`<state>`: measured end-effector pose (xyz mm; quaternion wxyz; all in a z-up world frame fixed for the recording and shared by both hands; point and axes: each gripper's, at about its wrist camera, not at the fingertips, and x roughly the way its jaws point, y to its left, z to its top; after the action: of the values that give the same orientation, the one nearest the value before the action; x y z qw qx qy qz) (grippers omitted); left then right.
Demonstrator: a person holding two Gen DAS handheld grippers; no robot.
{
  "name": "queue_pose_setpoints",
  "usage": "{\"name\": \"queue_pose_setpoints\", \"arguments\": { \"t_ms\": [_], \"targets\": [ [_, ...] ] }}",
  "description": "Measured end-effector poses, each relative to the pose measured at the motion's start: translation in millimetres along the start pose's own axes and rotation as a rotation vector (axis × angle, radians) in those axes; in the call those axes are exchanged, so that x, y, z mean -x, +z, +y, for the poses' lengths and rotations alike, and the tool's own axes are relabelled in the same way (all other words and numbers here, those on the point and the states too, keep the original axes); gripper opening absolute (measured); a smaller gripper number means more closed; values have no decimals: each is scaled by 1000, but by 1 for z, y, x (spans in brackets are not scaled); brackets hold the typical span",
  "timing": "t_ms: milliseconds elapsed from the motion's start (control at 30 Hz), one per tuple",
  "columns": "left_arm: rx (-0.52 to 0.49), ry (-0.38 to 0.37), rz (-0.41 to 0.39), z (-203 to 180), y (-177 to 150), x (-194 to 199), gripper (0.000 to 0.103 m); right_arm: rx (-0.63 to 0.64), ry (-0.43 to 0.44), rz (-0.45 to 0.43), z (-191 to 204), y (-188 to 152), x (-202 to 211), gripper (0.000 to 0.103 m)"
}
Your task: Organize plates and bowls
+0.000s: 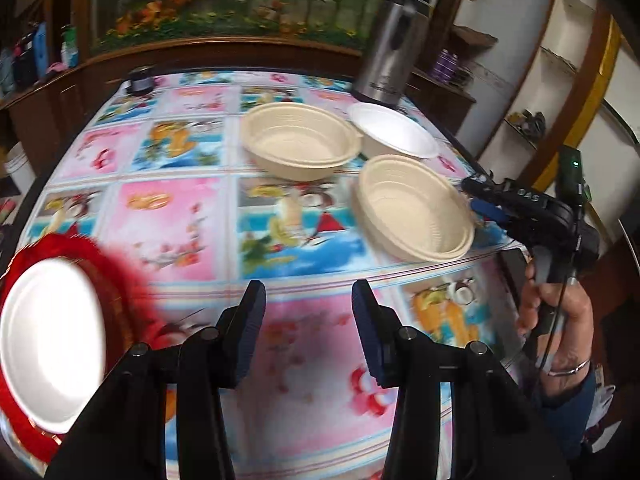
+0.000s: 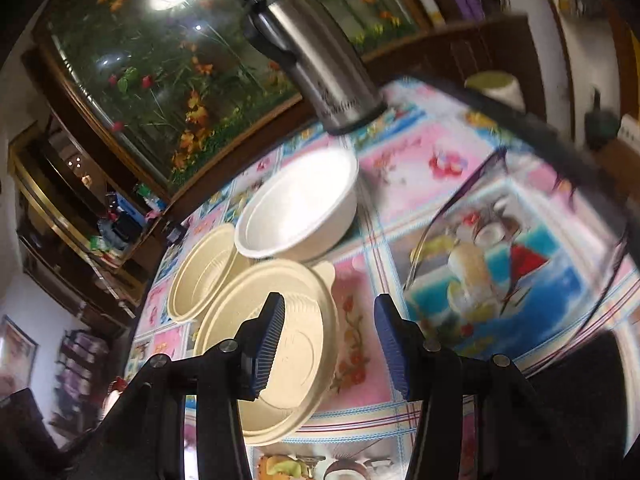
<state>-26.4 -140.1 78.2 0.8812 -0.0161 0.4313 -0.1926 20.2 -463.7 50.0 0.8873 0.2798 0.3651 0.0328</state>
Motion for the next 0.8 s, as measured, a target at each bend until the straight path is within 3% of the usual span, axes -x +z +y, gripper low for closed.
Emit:
{"name": "queue_pose_setpoints", "arguments": {
  "t_ms": [100,300,367,467,667,767,800],
  "targets": [
    [-29,3,0,-17,4,-9,43,7,20,37,2,-7,-4,37],
    [-11,32,25,-11,3,-17,43,142,144,149,34,-32,-5,40],
    [-3,41,25,-8,4,-20,43,111,180,161,30,-30,-5,40],
    [8,47,33,-8,8,-29,43,60,140,134,18,-28,-4,40],
    [45,49,26,-10,24,-51,43,81,117,90,19,-25,-6,40],
    [40,83,29,-11,28,-67,43,123,76,104,31,-26,-16,31],
    [28,102,23,-13,28,-72,43,131,62,103,34,-27,-18,11]
  ]
}}
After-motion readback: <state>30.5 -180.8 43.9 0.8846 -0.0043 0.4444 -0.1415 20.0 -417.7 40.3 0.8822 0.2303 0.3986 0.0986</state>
